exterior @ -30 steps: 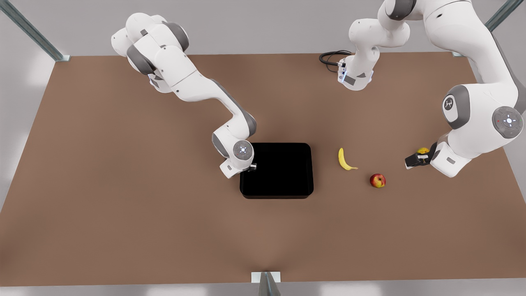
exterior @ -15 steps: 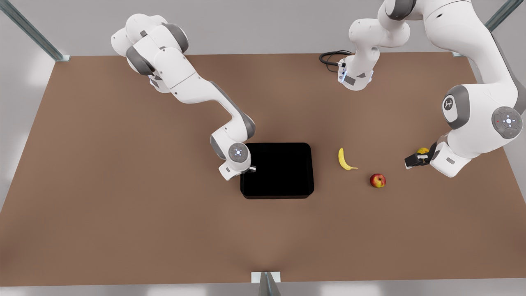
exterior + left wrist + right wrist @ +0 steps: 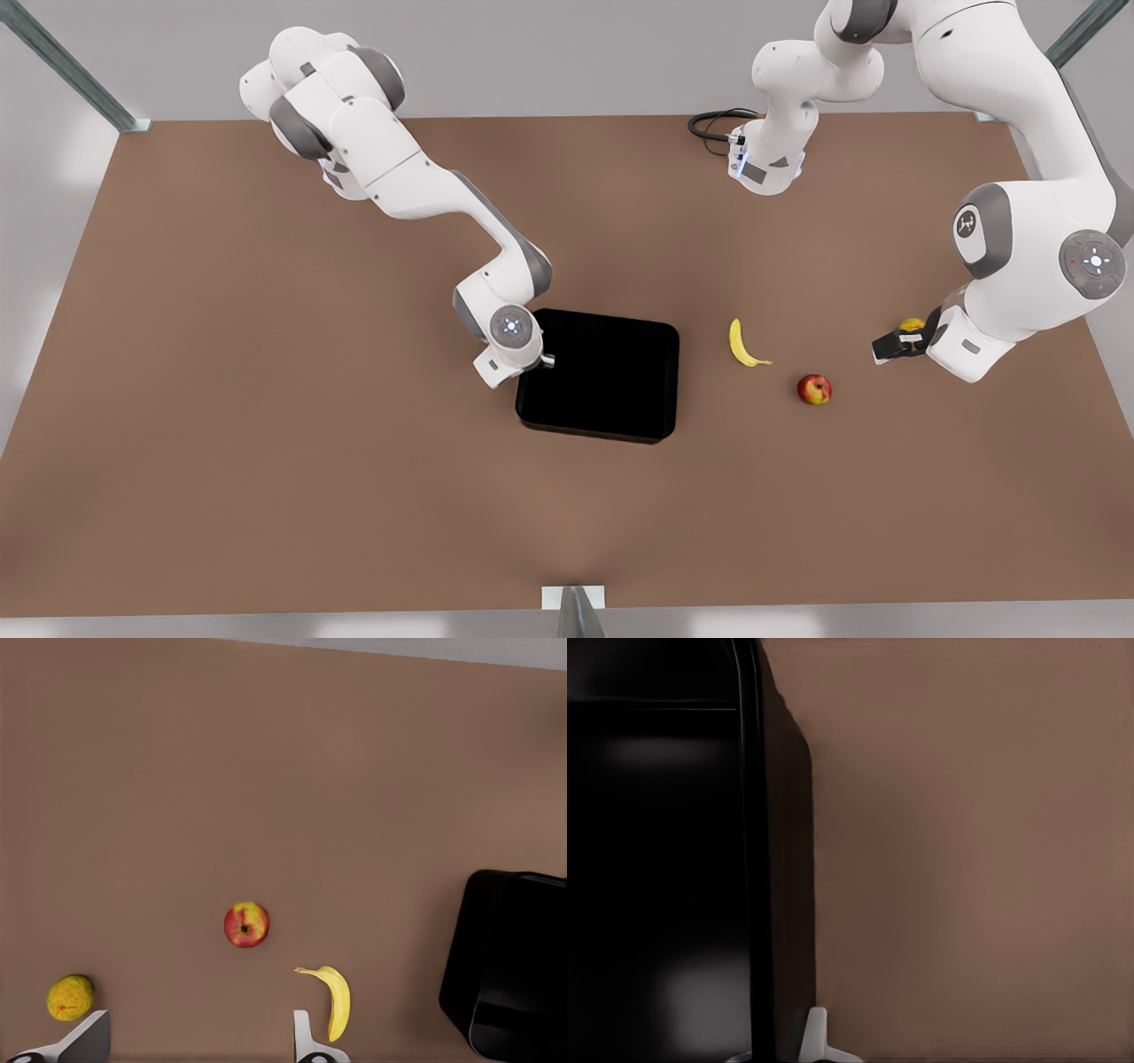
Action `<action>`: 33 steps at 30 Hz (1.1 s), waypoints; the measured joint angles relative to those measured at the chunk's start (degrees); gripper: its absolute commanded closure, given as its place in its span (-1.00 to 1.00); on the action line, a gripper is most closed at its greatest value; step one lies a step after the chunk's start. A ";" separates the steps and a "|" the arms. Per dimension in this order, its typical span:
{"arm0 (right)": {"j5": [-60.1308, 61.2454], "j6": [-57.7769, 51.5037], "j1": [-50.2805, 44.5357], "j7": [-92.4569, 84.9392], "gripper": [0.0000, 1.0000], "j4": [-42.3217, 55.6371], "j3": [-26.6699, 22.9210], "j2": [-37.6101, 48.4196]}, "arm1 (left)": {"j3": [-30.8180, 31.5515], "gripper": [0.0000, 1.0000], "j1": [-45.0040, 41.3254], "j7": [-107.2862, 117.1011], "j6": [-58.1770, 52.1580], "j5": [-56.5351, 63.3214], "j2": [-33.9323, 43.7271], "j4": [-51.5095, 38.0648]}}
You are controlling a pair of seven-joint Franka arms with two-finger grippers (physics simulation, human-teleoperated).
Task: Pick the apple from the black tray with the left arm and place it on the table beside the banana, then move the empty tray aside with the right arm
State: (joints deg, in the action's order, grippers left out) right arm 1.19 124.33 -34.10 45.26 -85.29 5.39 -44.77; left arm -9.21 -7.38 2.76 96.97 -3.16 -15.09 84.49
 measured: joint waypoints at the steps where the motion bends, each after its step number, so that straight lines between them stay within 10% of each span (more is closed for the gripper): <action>1: 0.00 -0.13 0.00 0.03 0.75 0.00 0.06 0.20 | 0.00 -1.00 0.00 0.01 0.00 0.00 0.00 0.00; 22: 5.26 -23.32 10.08 -5.68 0.91 0.69 -0.38 17.01 | 0.08 -1.00 -0.23 0.06 0.04 0.15 -0.18 -0.09; 33: 5.19 -37.74 10.26 -20.66 0.95 3.13 -16.67 19.26 | 0.00 -1.00 -0.08 0.04 0.12 0.14 -0.12 -0.31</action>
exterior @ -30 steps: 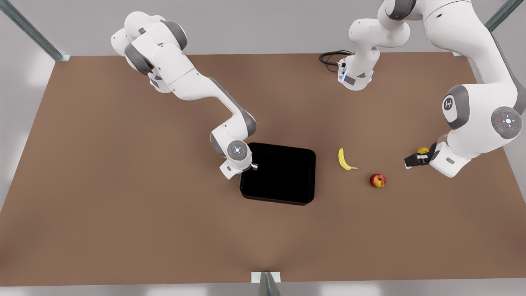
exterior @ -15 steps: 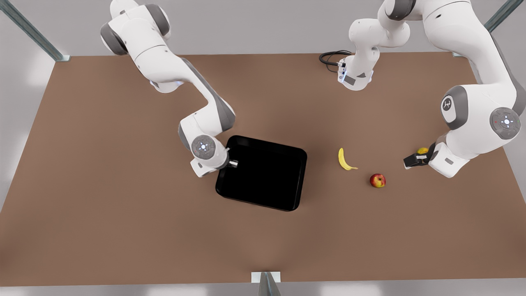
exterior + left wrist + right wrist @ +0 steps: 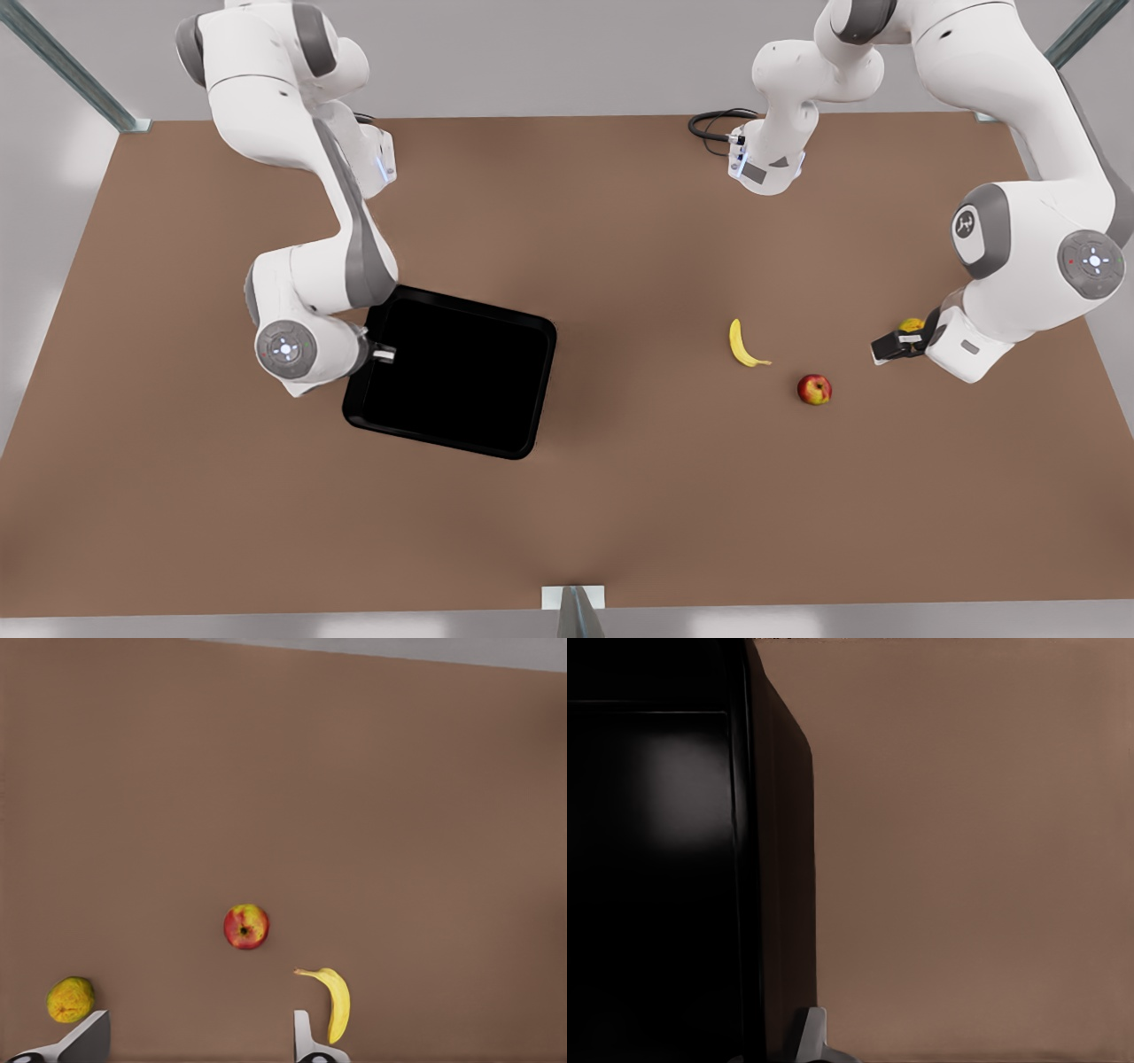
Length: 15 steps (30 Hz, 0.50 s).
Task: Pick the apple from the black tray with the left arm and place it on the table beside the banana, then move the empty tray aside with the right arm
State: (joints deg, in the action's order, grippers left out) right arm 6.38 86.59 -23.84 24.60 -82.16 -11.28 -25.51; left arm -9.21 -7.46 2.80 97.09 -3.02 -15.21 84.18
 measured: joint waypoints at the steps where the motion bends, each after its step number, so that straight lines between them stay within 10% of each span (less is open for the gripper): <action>1: -0.09 -0.87 -0.07 -1.92 0.96 0.32 -2.37 0.10 | 0.00 -1.00 0.01 0.00 0.01 0.00 -0.02 -0.02; 7: -0.42 -4.14 3.44 -14.19 1.00 0.58 -10.61 -0.30 | 0.00 -1.00 0.08 -0.08 0.05 -0.08 0.02 0.00; 15: -7.86 -5.38 21.95 -26.28 1.00 0.63 6.36 -0.49 | -0.30 -1.00 0.81 -0.17 0.38 -0.90 -0.86 -3.80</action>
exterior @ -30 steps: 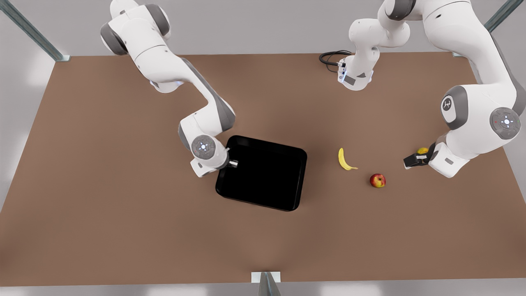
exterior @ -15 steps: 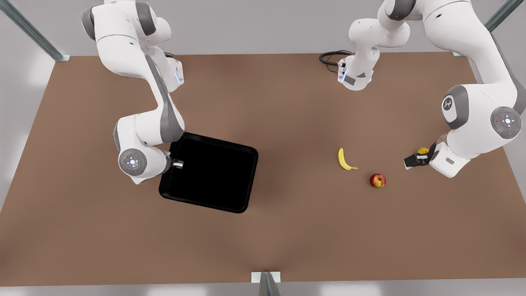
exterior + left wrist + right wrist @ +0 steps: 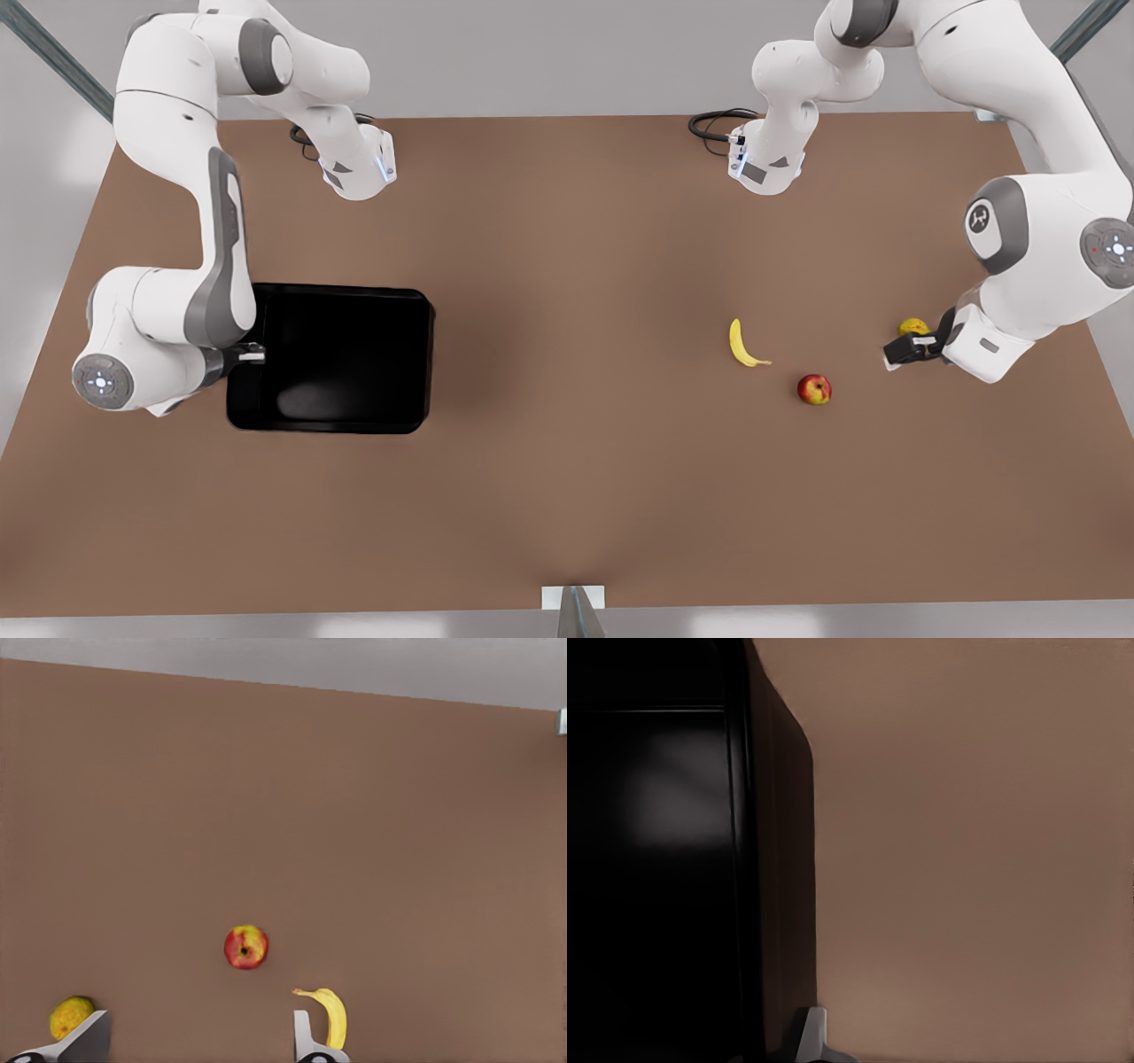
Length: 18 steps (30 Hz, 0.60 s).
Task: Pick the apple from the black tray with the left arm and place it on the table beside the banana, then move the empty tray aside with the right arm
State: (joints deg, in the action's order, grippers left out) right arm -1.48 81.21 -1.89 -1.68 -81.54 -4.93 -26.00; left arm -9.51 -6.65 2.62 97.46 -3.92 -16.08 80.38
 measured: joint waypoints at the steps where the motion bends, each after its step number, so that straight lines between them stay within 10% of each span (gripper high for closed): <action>1: -0.74 -0.01 0.98 -1.17 1.00 -0.02 1.01 -0.12 | -0.04 -1.00 1.11 0.01 0.02 -0.76 -0.13 -0.42; 18: -3.09 9.95 3.56 -13.84 0.98 0.73 1.68 -12.77 | 0.36 -1.00 2.29 -6.62 -0.10 -1.08 -1.40 -3.20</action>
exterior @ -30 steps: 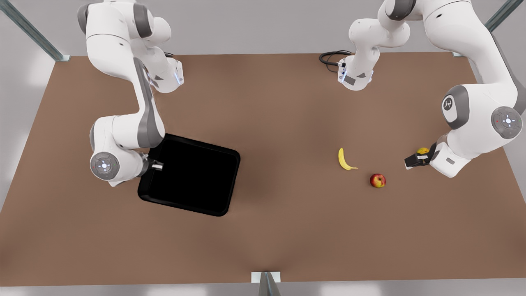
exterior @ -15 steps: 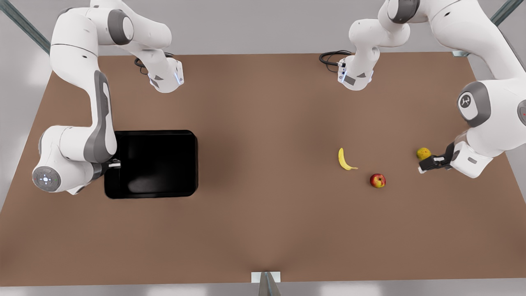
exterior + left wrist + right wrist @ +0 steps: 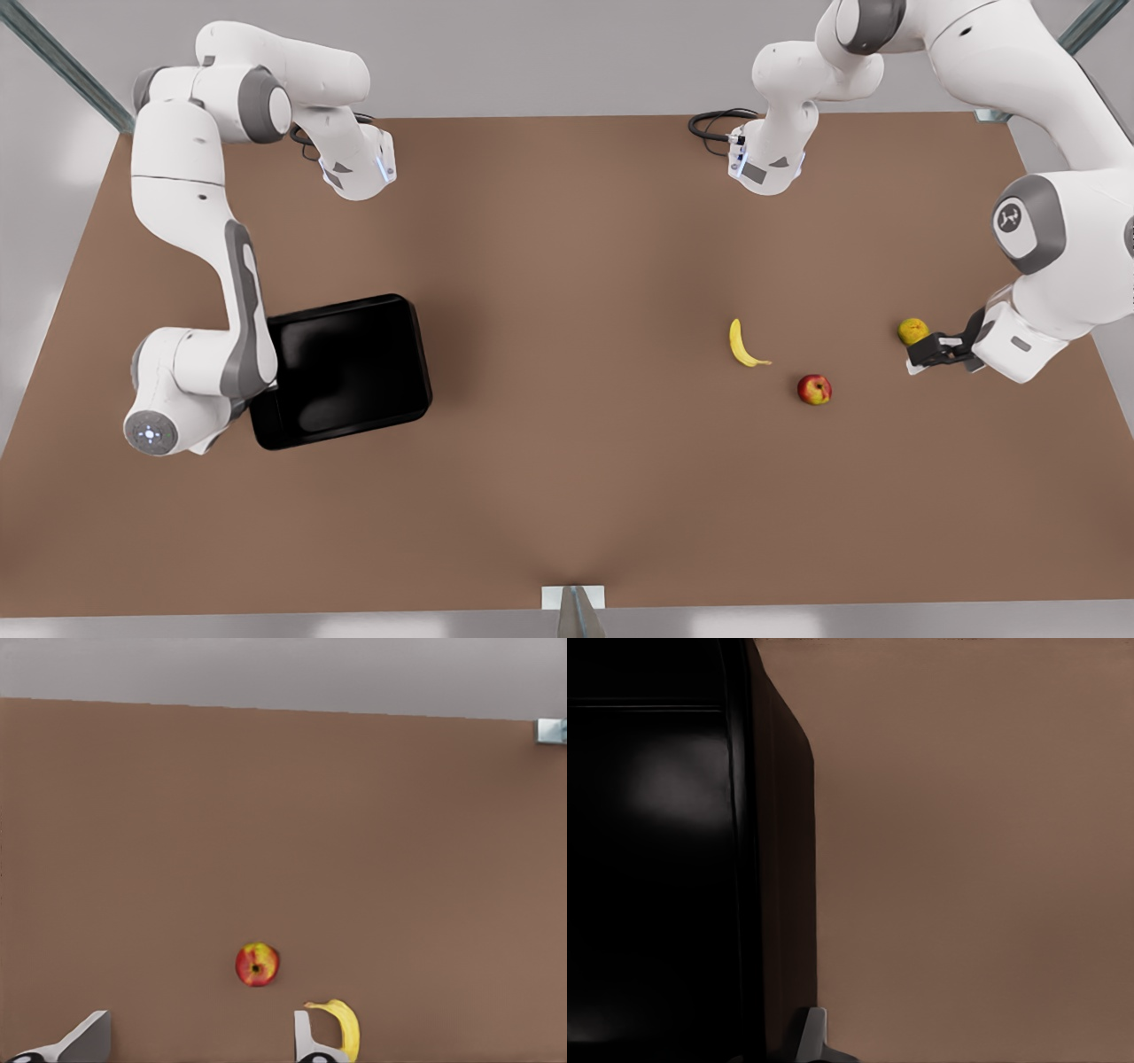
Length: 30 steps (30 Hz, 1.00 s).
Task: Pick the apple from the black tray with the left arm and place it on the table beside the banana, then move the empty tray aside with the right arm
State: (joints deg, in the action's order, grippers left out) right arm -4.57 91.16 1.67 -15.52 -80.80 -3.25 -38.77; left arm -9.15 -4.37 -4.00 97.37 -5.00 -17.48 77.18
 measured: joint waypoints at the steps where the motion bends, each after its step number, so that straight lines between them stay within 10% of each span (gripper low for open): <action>1: -0.01 0.68 0.05 -0.46 0.96 0.05 -0.03 -0.24 | 0.06 -1.00 -0.09 -0.42 0.03 0.37 -0.04 -0.08; 4: -0.09 2.36 0.26 -1.70 0.45 0.09 -0.08 -0.72 | 0.10 -1.00 -0.12 -1.54 0.10 1.01 -0.07 -0.15; 6: -0.21 3.56 0.33 -2.42 -0.81 0.07 -0.09 -0.87 | 0.11 -1.00 -0.12 -2.19 0.13 1.22 -0.07 -0.12; 7: -0.21 4.17 0.34 -2.78 -1.00 0.05 -0.12 -0.90 | 0.11 -1.00 -0.12 -2.49 0.14 1.29 -0.07 -0.13; 30: 0.51 -10.86 0.01 -3.53 -1.00 8.53 3.46 23.39 | 1.15 -1.00 -2.79 -6.22 0.21 1.51 -1.48 -0.10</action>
State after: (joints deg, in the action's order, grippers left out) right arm -4.06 80.30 1.68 -19.05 -72.27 0.22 -15.37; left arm -8.00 -7.16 -10.22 97.57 -3.49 -18.96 77.08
